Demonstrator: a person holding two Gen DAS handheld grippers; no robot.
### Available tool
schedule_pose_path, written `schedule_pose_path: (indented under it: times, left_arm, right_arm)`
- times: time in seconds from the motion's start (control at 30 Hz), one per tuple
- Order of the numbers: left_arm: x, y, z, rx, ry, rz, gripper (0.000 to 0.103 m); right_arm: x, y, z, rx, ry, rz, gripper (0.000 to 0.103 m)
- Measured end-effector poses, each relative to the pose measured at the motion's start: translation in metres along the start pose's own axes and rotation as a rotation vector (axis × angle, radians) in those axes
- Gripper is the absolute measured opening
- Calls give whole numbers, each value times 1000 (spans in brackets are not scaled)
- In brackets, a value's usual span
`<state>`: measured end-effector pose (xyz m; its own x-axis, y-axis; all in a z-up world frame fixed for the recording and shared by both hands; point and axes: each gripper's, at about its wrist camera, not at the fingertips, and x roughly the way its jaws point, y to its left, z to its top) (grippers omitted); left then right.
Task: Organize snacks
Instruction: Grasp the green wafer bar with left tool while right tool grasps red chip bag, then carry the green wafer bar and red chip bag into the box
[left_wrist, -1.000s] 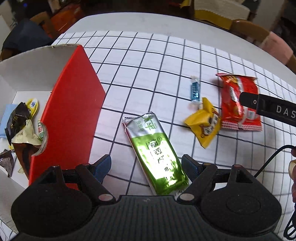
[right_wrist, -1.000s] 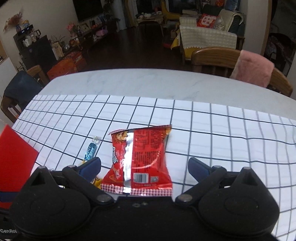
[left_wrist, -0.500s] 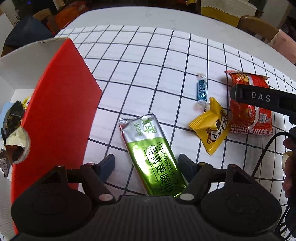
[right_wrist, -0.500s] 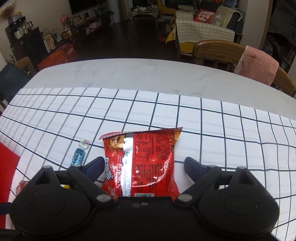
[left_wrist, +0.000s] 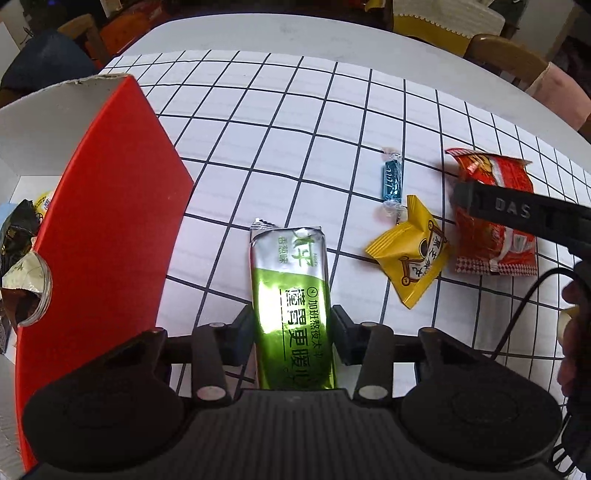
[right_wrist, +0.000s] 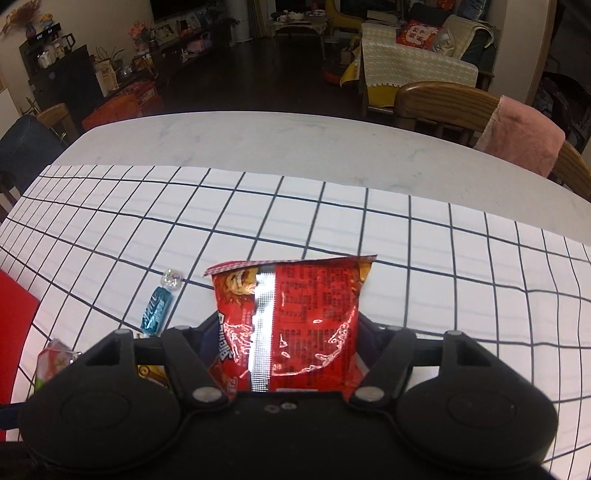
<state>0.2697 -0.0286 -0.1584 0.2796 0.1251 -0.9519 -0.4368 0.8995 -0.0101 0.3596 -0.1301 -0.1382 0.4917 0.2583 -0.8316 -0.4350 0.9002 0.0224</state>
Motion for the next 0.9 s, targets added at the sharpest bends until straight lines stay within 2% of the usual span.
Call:
schedule_pose_path:
  times: [0.37,0.57,0.9]
  left_arm:
    - [-5,7,-9,18,10,-14,42]
    - [-16,12,-20,57,18,-60,42]
    - [-58,28,-39,130,-18,-111,42]
  right_arm:
    - [-36,-24,-21,31,-4,16,69]
    - [-62,-29,-40,44,4,30,69]
    - [-114,-21,-63,70,-13,51,69]
